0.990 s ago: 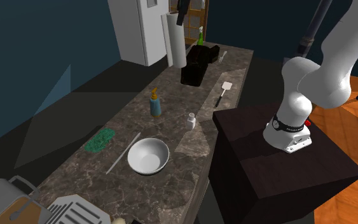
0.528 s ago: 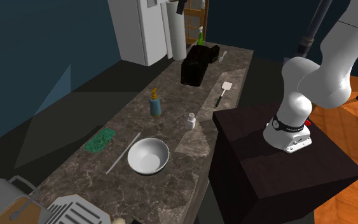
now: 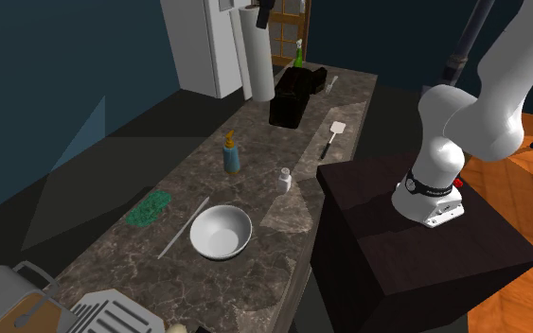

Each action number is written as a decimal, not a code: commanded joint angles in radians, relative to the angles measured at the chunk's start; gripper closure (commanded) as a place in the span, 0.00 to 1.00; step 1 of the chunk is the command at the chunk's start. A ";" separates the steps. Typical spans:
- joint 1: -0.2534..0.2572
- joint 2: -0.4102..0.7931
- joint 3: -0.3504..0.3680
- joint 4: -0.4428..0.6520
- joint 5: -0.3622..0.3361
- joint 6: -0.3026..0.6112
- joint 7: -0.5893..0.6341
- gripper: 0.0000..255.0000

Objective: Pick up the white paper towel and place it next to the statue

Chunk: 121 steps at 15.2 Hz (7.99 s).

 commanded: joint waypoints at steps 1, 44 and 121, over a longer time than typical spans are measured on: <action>0.012 -0.009 0.035 -0.014 -0.005 0.008 0.049 1.00; 0.280 0.420 0.427 0.275 -0.063 0.149 0.715 1.00; 0.282 0.654 0.413 -0.298 -0.105 0.956 0.774 0.00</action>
